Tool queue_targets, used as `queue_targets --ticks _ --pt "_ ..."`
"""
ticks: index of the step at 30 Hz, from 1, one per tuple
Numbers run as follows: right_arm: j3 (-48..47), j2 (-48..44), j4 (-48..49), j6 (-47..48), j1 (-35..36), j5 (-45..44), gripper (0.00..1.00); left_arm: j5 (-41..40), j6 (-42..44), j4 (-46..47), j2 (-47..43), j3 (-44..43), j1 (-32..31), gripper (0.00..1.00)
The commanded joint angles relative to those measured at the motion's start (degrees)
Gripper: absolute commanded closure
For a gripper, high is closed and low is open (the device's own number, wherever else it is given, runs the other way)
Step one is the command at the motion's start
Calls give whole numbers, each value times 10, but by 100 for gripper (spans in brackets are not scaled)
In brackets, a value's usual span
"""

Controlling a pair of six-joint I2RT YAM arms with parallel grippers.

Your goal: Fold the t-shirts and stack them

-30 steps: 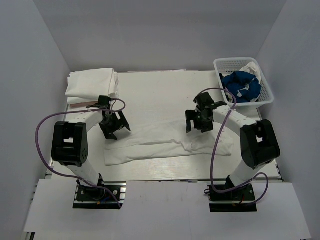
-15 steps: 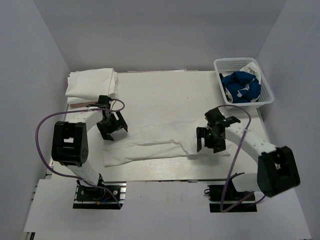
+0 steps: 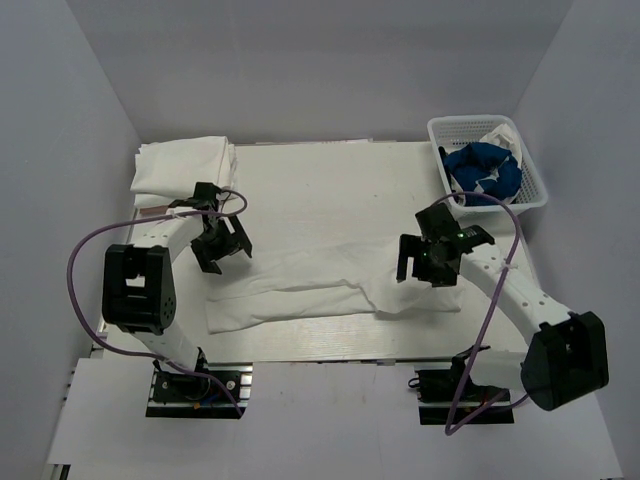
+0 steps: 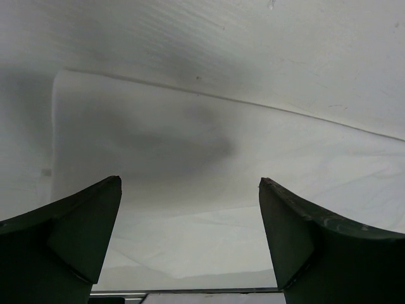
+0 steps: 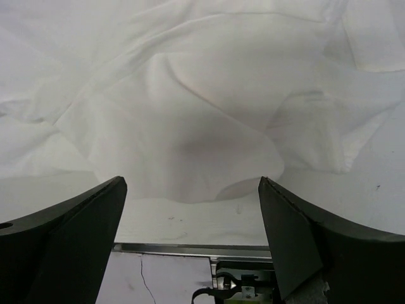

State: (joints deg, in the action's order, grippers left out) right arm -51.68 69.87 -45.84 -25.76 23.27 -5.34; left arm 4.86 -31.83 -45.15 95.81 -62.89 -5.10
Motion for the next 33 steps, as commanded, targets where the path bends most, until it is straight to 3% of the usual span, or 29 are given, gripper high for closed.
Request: queue_targets --ticks 1,4,13,18,24,28,33 --pt "-30 7 -46 -28 -2 -69 10 -23 8 -22 -47 -8 -1 1" --pt "-17 -35 -57 -52 -4 -113 10 -24 8 -22 -55 -3 -1 1" --pt "83 -90 14 -81 -17 -106 10 -19 8 -28 -37 -8 -1 1" --pt "105 -32 152 -53 -35 -129 10 -13 8 -39 -23 -20 -1 1" --pt "115 41 308 -11 -67 -136 10 -54 2 -70 -77 18 -1 1" --pt "98 74 297 20 -95 -137 10 -88 -10 -96 -102 54 -1 1" --pt "129 77 354 35 -123 -90 10 -28 -17 -31 -121 115 -1 1"
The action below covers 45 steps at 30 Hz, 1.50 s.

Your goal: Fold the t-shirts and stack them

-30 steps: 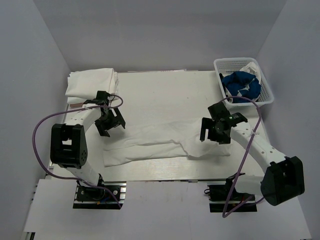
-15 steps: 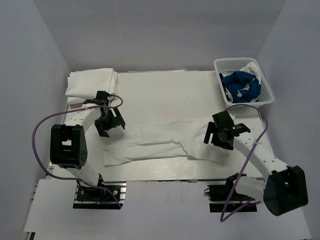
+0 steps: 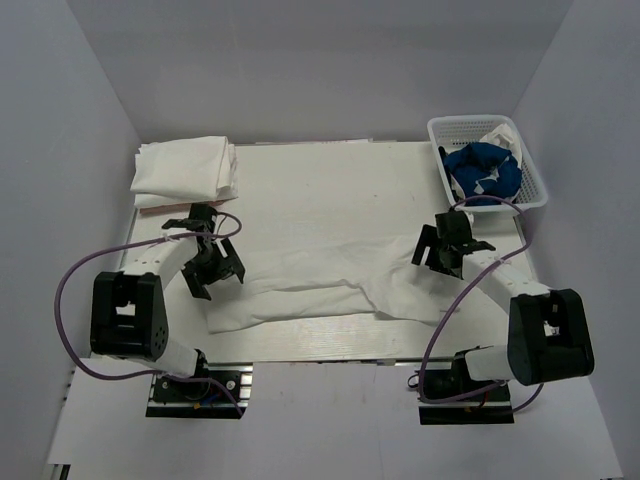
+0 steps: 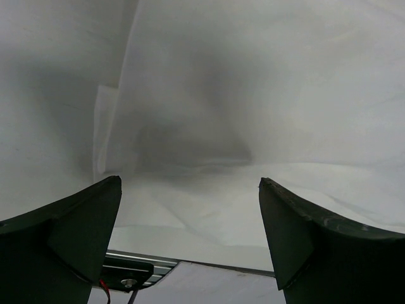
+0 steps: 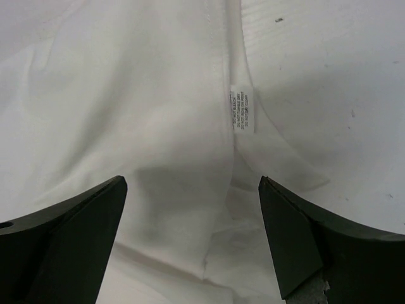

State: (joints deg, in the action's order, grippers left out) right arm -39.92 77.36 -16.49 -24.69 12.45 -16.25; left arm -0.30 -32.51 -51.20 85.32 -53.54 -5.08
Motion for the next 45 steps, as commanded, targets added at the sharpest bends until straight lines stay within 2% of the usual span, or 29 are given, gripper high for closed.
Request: queue_targets --ticks 1,4,9,10,13,14,17,23,32,35,36,38,40,41,45 --pt "10 4 68 33 -15 58 10 30 -11 36 -8 21 -1 1" --pt "5 20 80 49 -22 90 13 30 -11 37 9 16 -1 1" --pt "-4 43 68 55 -36 119 26 15 -16 31 20 5 -1 1" --pt "-4 41 69 58 -38 125 38 15 -16 31 20 5 -1 1" --pt "-5 27 74 53 -42 143 66 15 -16 31 20 5 -1 1" --pt "-7 24 74 52 -41 146 79 10 -16 31 20 5 -1 1" --pt "-18 0 62 50 -44 135 95 10 -16 31 20 11 -1 1" --pt "-55 -22 28 47 -53 95 100 4 -26 43 31 27 -1 1" --pt "-100 16 -3 46 -71 66 100 -19 -38 37 37 39 -1 1" --pt "-113 31 -14 53 -74 89 66 -19 -43 37 42 39 -1 1" --pt "-113 40 -17 60 -74 108 49 -19 -43 37 48 39 -1 1" --pt "-111 45 -23 66 -74 124 46 -19 -43 37 48 39 -1 1" --pt "-103 42 -31 67 -73 128 32 -19 -43 37 53 39 -1 1" --pt "-100 39 -35 69 -76 129 29 -26 -43 32 53 34 -1 1" --pt "-66 -10 -84 58 -74 125 27 -39 -43 26 53 26 -1 1"
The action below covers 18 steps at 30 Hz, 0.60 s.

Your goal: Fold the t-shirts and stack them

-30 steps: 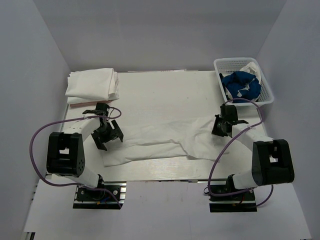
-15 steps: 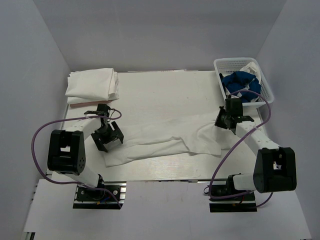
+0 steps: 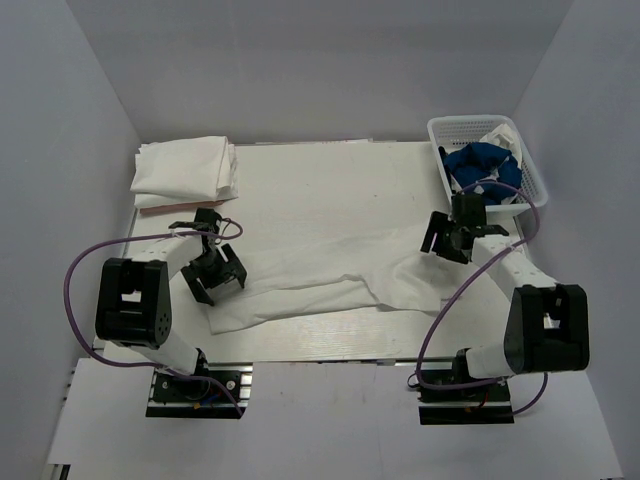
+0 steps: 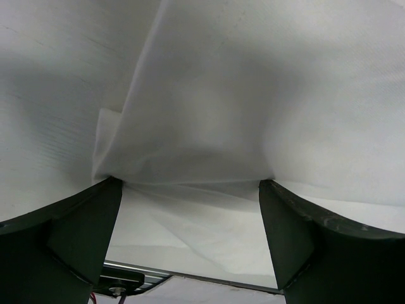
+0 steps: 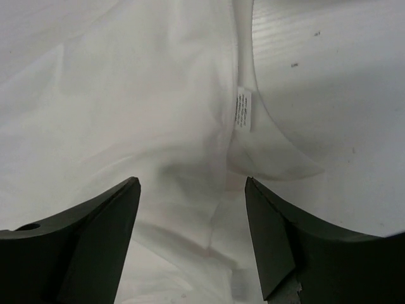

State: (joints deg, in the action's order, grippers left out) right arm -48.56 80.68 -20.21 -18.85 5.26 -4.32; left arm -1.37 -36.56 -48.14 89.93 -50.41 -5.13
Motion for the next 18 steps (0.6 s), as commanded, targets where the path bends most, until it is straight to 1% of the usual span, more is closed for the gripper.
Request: queue_targets --ticks 1,4,6,9,12,13,15,16,17,18 --pt "28 -59 -52 -7 -3 19 27 -29 -3 -5 7 -10 -1 1" --pt "64 -97 -79 -16 -4 33 27 -34 -3 -10 7 -15 -1 1" --pt "85 -103 -86 -21 -4 37 27 -34 -3 -10 7 -15 -1 1" --pt "109 -105 -80 -24 -7 71 27 -39 -3 -10 7 -10 -1 1" --pt "112 -91 -66 -26 -4 95 34 -39 -3 -15 7 -10 -1 1" --pt "111 -88 -59 -28 -6 99 34 -39 -3 -15 7 -10 -1 1" --pt "110 -73 -54 -25 -6 102 42 -39 -3 -15 7 -15 -1 1" --pt "107 -70 -53 -24 -6 103 50 -39 -3 -15 7 -15 -1 1" --pt "98 -62 -55 -21 -8 108 67 -39 -3 -15 7 -15 -1 1" --pt "88 -62 -54 -20 -9 108 75 -39 -3 -15 7 -15 -1 1"
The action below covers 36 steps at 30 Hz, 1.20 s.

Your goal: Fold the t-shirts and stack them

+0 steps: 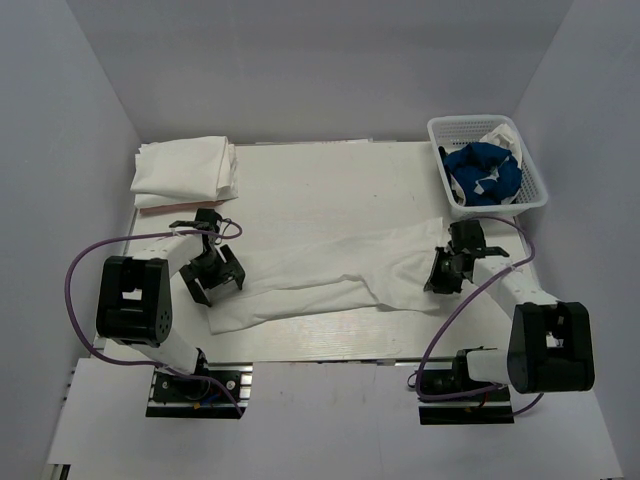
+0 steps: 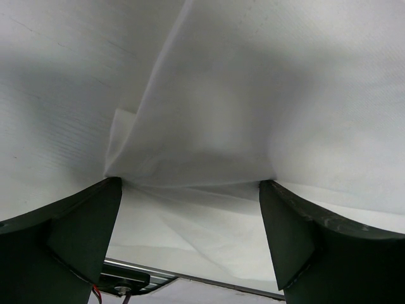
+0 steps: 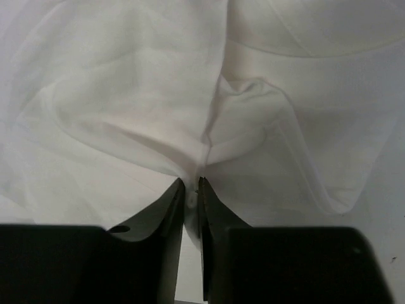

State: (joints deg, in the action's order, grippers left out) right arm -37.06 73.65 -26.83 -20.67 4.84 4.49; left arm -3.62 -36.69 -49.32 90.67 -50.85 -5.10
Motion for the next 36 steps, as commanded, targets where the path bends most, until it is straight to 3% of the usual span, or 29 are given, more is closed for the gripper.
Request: queue_targets --ticks 1,2,7,10,14,18,22,24,27,31,34,36 --pt "-33 4 9 -3 -3 21 83 -17 -1 -3 -1 -11 -1 1" --pt "-51 -6 5 -2 -4 17 89 -17 -1 -3 -1 -11 -1 1" --pt "-86 -32 -32 6 -4 -70 100 -22 -1 -3 -1 -11 -1 1" --pt "-105 -31 -59 12 -6 -116 100 -22 -1 -3 -1 -11 -1 1" --pt "-107 -9 -71 10 -11 -106 92 -22 -1 -9 -1 -16 -1 1" --pt "-90 33 -67 8 -14 -98 83 -27 -1 -14 -1 -16 -1 1" --pt "-90 66 -36 5 -15 -121 48 -27 -1 -14 5 -21 -1 1" --pt "-104 69 -29 -3 -14 -153 41 -32 -1 -14 5 -27 -1 1" --pt "-135 69 -33 -3 -12 -193 10 -32 -1 -14 5 -27 -1 1" --pt "-180 48 -47 33 -7 -150 10 -19 -1 -2 18 -52 -1 1" --pt "-175 12 -41 27 -2 -72 10 -14 4 -7 23 -71 -1 1" --pt "-146 -10 -23 13 4 29 10 -9 4 -7 23 -76 -1 1"
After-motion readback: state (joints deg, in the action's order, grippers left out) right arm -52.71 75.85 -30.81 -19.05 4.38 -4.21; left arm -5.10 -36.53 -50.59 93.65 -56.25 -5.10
